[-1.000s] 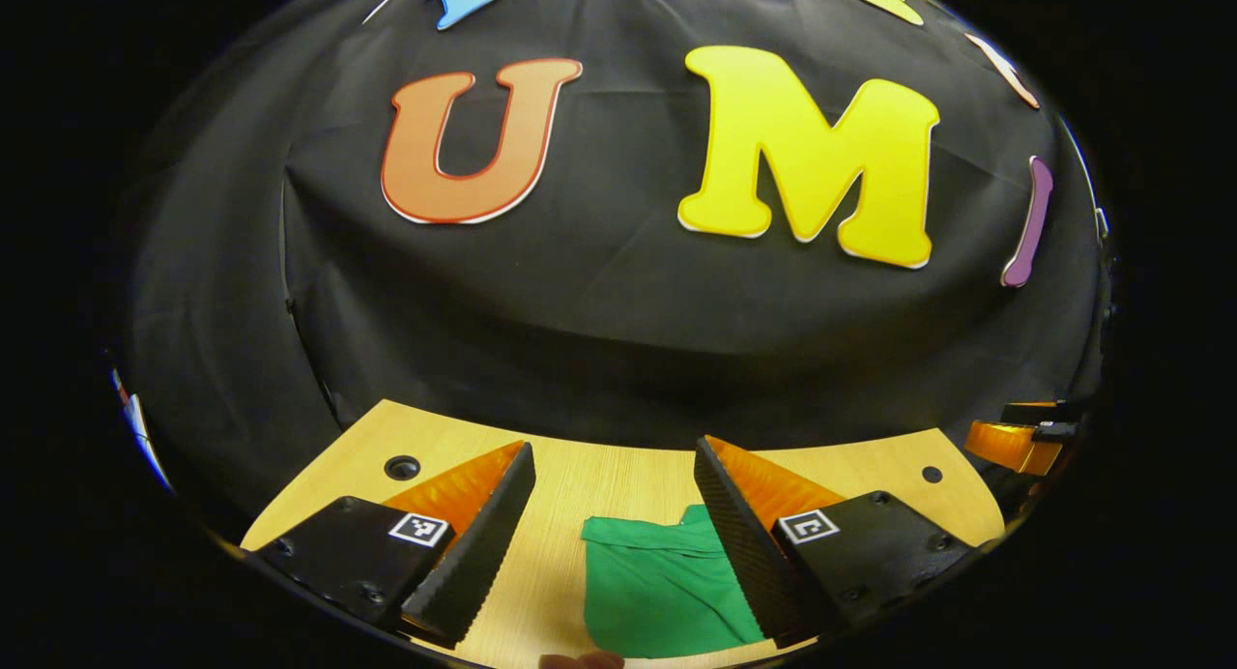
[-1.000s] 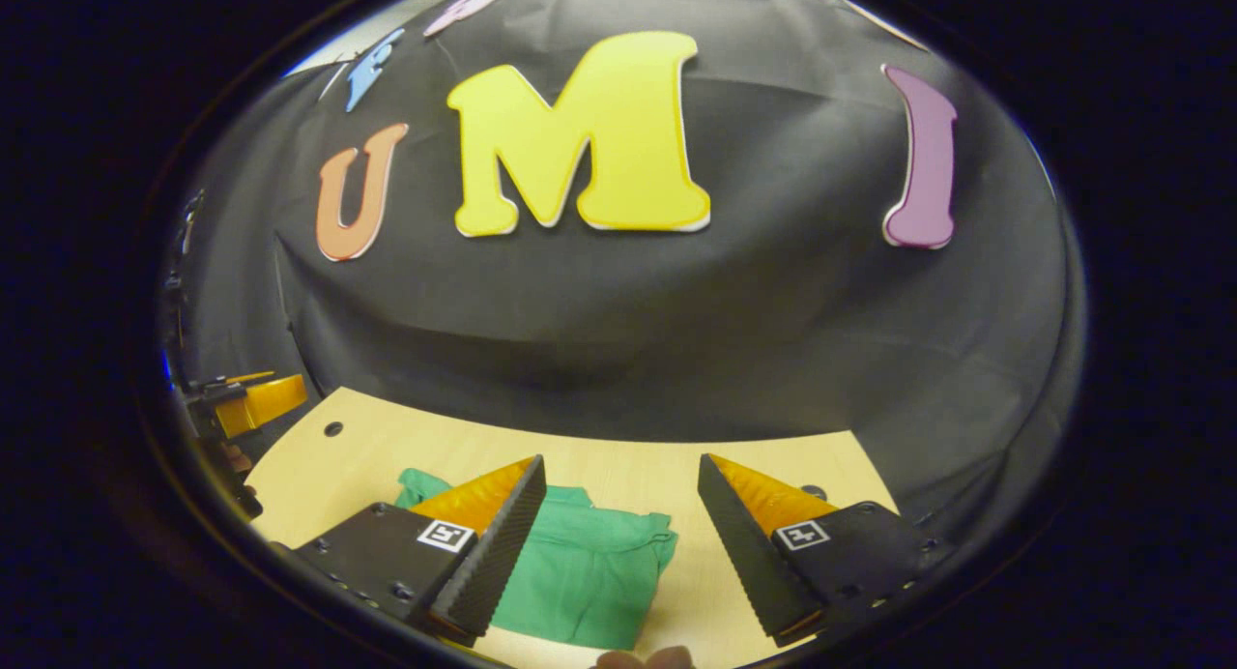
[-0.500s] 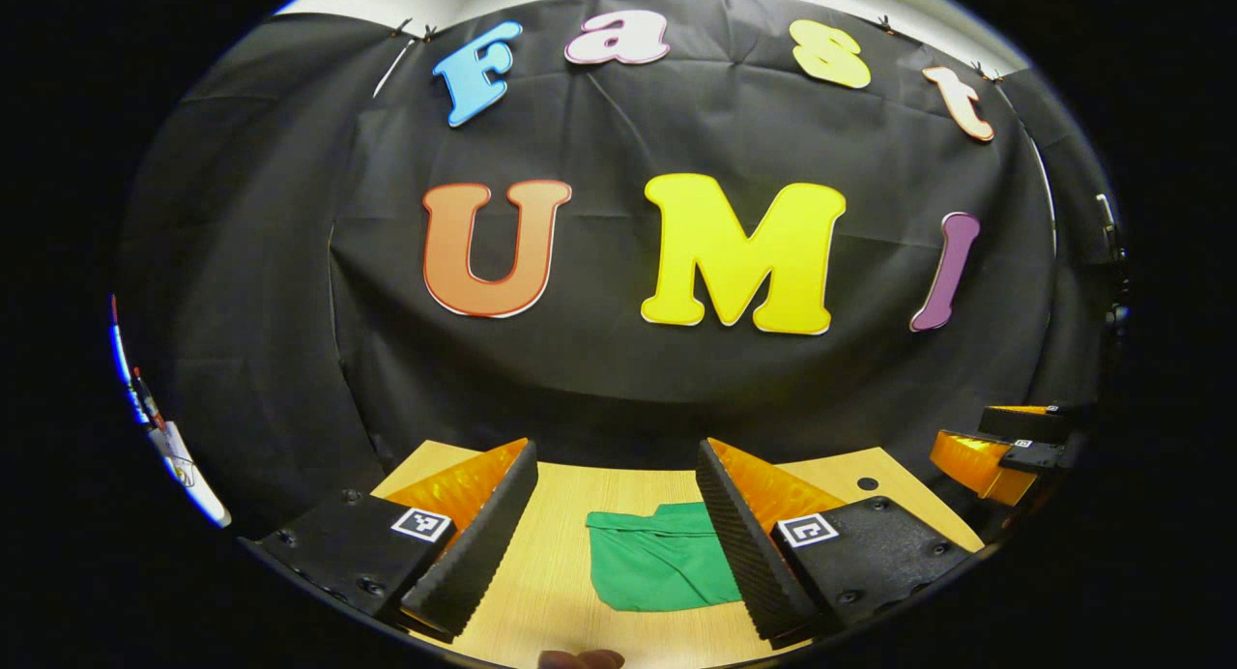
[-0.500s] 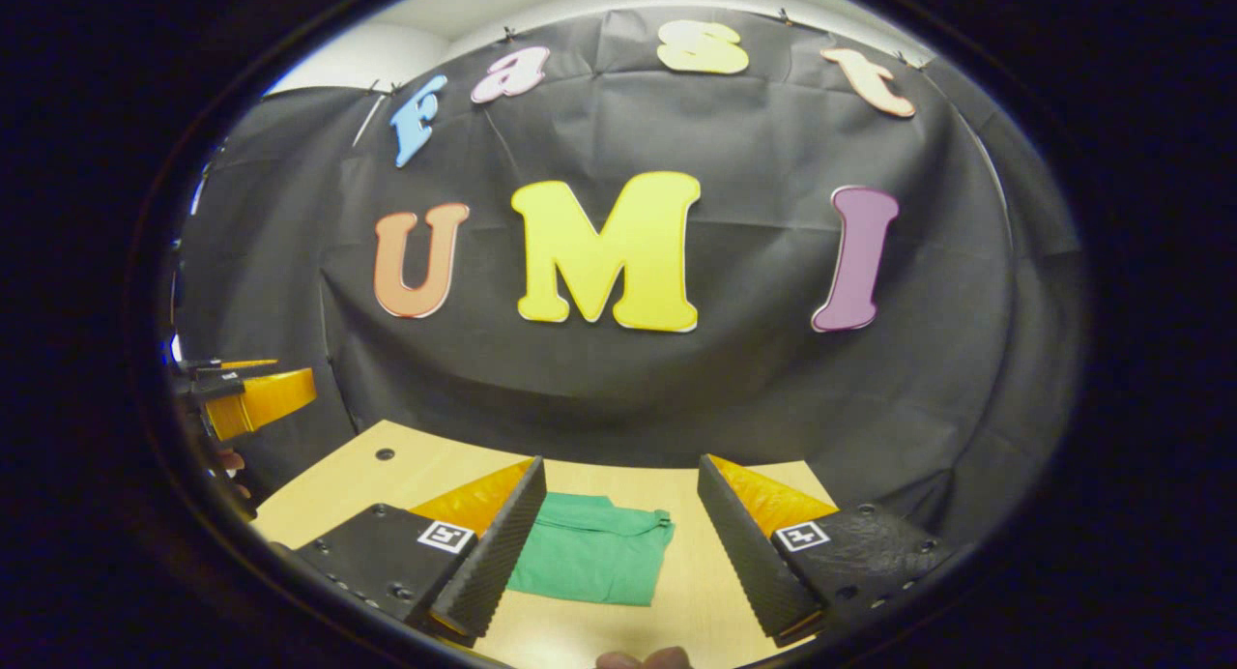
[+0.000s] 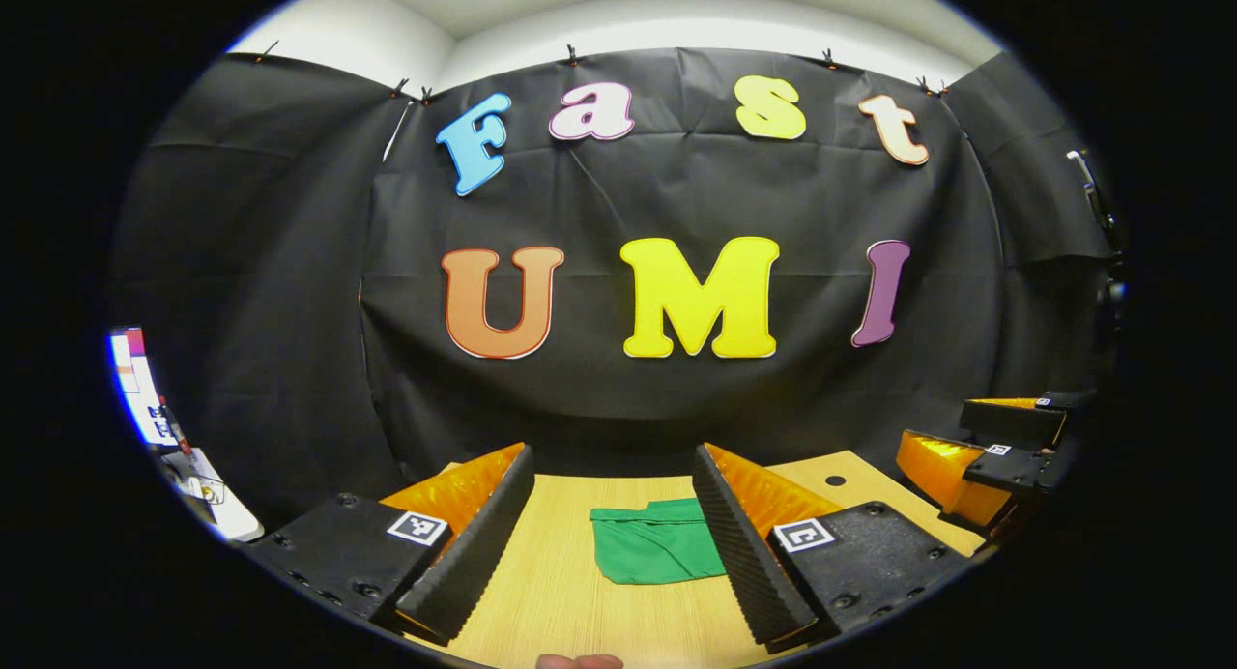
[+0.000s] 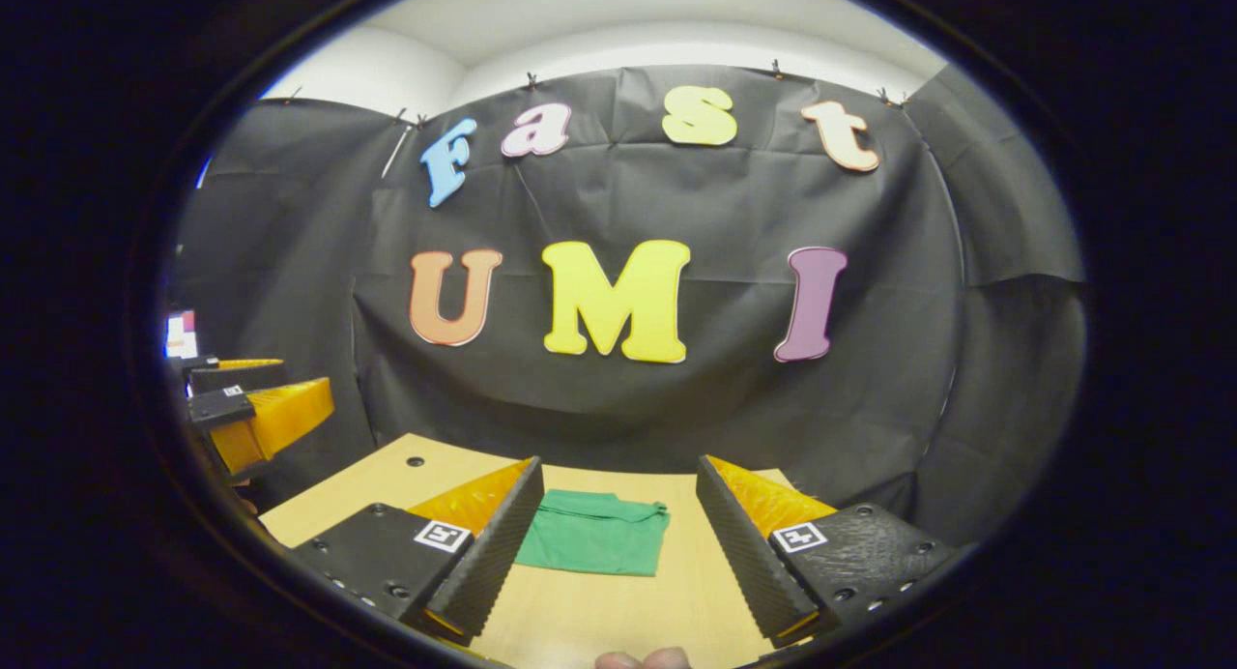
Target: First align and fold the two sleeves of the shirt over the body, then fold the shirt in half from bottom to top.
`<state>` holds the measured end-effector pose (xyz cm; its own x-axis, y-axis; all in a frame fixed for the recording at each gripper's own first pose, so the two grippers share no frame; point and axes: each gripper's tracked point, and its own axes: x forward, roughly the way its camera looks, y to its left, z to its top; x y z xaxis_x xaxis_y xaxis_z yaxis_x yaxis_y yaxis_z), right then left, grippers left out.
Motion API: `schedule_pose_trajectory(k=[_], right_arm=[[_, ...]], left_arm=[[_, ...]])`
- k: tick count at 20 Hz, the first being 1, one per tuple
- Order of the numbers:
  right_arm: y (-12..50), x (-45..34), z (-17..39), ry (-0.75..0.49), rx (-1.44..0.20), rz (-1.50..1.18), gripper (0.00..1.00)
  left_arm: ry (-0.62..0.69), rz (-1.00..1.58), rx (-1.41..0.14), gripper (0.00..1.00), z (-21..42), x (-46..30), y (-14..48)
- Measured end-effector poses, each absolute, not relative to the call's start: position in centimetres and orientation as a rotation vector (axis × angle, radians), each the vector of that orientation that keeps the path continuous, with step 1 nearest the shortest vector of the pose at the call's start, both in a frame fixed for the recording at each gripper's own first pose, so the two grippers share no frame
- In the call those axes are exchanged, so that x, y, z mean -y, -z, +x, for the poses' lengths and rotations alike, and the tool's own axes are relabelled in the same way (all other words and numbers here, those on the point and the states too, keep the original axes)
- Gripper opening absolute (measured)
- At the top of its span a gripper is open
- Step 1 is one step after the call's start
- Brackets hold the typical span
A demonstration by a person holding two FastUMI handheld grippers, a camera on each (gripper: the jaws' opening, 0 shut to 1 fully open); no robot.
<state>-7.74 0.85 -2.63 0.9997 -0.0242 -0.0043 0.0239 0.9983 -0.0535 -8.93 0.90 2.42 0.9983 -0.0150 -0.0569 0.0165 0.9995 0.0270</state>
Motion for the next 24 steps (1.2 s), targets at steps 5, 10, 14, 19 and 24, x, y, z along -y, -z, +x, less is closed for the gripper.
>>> schedule_pose_trajectory(k=[5,10,14,19,24], right_arm=[[3.4,-1.6,-11.0,0.008,0.005,-0.037,0.95],[4.8,-2.0,-11.4,0.008,-0.041,0.028,0.95],[3.9,-2.1,-10.9,0.004,-0.02,0.013,0.95],[3.8,-2.5,-10.4,-0.01,-0.02,0.013,0.95],[3.7,-2.6,-10.3,-0.012,-0.017,0.011,0.95]], left_arm=[[-0.004,-0.002,-0.05,1.0,-12.2,-0.5,-2.3],[-0.004,-0.006,-0.06,1.0,-12.3,-0.3,-2.0],[-0.006,-0.012,-0.062,1.0,-11.9,-0.3,-2.0],[-0.004,-0.015,-0.081,1.0,-11.6,-0.3,-1.4],[-0.002,-0.016,-0.087,1.0,-11.8,-0.3,-0.8]])
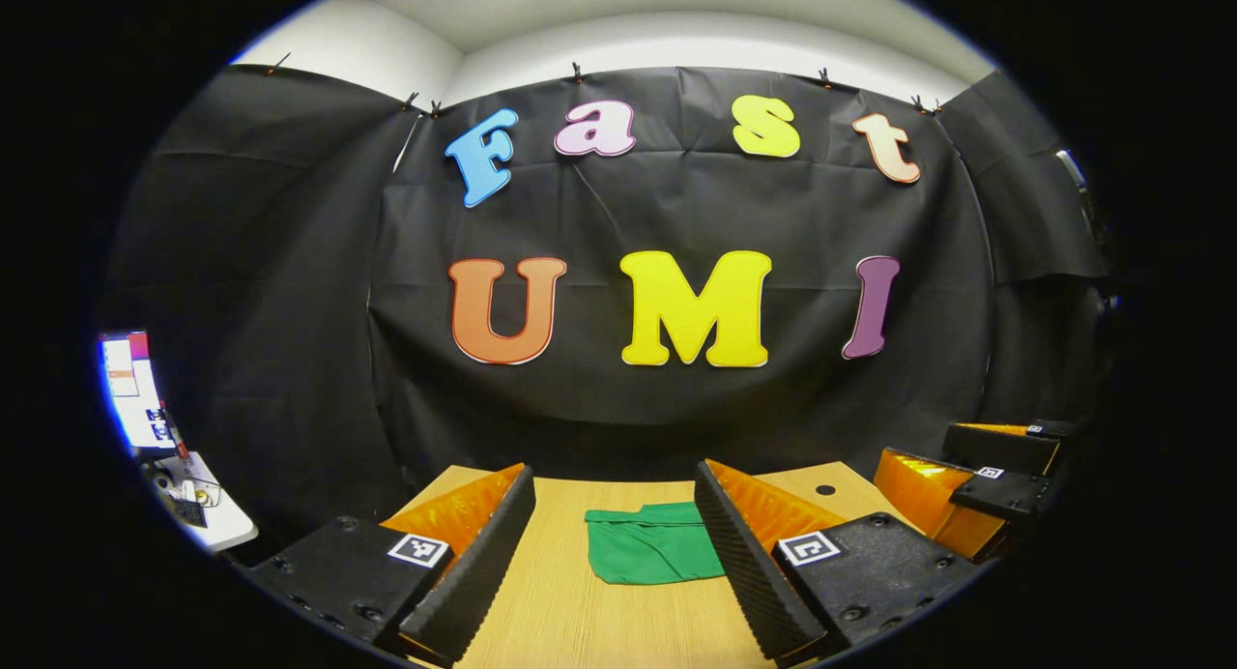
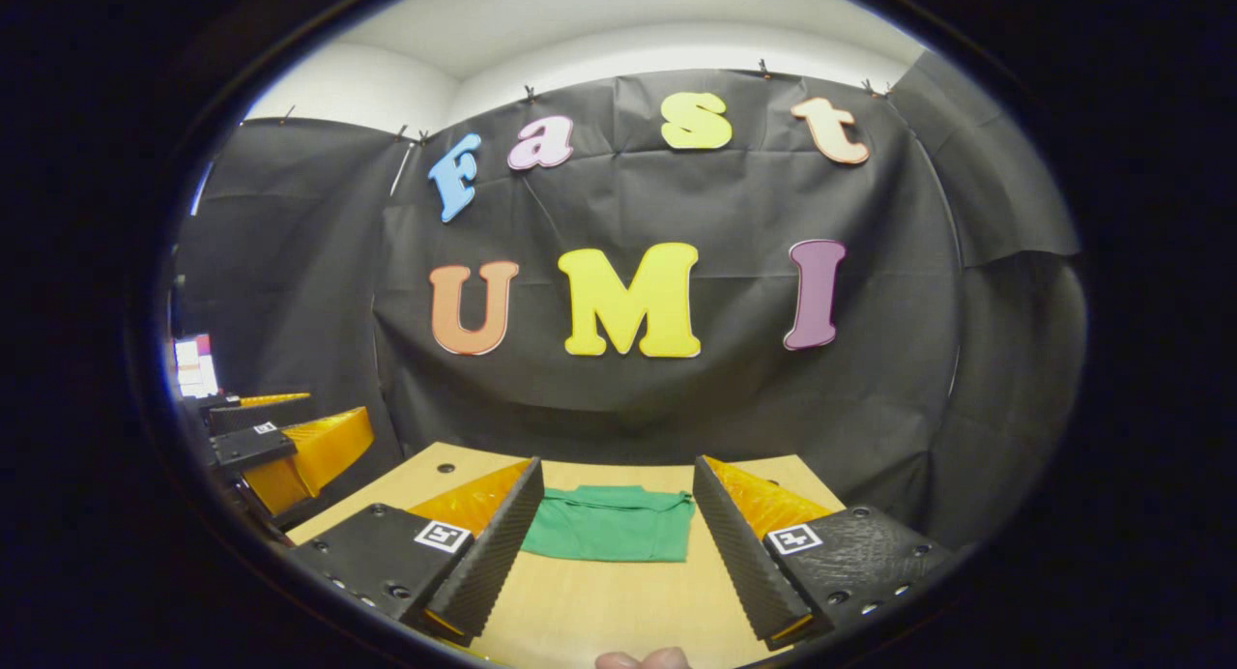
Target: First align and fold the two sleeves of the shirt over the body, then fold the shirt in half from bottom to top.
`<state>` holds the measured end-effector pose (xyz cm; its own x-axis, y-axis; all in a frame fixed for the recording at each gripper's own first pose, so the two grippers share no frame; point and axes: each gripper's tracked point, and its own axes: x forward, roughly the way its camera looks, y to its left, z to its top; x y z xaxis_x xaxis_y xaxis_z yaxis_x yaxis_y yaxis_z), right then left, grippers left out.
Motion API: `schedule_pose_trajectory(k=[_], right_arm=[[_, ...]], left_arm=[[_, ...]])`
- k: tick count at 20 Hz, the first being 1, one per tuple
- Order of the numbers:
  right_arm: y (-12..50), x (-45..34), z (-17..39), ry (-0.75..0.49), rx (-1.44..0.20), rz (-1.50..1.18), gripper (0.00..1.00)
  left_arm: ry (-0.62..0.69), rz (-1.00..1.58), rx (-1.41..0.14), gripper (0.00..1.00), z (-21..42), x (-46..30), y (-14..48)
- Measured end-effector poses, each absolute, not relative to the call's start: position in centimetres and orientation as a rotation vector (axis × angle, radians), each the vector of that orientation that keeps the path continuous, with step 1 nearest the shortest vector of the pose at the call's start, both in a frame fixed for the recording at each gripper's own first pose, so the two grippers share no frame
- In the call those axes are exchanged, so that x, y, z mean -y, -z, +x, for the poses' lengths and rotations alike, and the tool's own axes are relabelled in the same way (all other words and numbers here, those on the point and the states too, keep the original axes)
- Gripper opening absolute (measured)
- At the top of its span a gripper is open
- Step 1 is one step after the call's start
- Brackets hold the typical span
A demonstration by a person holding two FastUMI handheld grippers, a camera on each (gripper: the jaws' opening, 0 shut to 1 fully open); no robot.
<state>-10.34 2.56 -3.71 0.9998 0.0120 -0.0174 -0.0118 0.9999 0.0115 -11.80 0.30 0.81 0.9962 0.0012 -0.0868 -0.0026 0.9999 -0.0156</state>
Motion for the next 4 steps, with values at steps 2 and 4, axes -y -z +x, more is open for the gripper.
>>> schedule_pose_trajectory(k=[2,4], right_arm=[[3.89,-2.67,-10.43,-0.014,-0.021,0.011,0.95],[3.85,-2.68,-10.57,-0.014,-0.02,0.01,0.95]], left_arm=[[-0.001,-0.014,-0.083,1.0,-11.97,-0.45,-0.84],[-0.002,-0.014,-0.083,1.0,-12.02,-0.59,-0.72]])
